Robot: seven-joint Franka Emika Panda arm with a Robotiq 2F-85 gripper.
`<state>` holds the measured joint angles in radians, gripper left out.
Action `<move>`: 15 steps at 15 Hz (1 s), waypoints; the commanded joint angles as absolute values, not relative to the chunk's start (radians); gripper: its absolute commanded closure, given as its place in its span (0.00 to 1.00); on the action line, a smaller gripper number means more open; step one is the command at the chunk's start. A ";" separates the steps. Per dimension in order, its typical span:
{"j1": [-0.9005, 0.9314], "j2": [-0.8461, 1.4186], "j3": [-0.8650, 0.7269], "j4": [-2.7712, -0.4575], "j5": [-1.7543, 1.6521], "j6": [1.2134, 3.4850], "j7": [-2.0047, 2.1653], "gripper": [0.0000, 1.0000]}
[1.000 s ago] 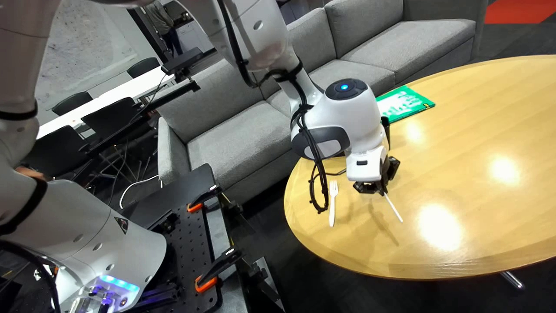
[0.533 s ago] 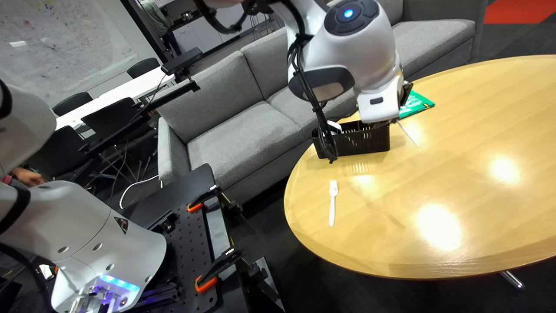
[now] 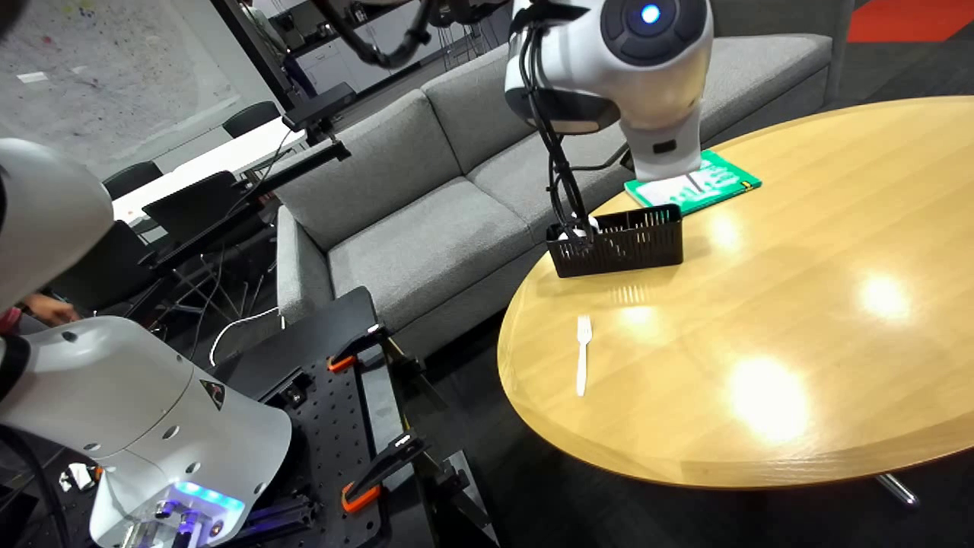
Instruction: Put the white fork in the cutlery box
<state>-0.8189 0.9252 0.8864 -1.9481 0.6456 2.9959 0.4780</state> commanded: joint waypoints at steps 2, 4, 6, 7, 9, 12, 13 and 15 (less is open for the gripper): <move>-0.810 1.038 0.893 -1.864 0.772 2.872 0.291 0.98; -0.815 1.073 0.900 -1.843 0.834 2.831 0.205 0.98; -0.812 1.097 0.894 -1.817 0.908 2.768 0.127 0.98; -0.803 1.102 0.882 -1.806 0.945 2.728 0.099 0.98; -0.775 1.108 0.846 -1.776 1.018 2.629 0.047 0.98; -0.693 1.095 0.744 -1.719 1.123 2.478 0.013 0.98; -0.652 1.092 0.699 -1.694 1.158 2.435 0.008 0.98; -0.565 1.092 0.604 -1.640 1.231 2.360 0.000 0.98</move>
<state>-0.6816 1.0995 0.7182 -1.7223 1.1317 2.4569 0.0174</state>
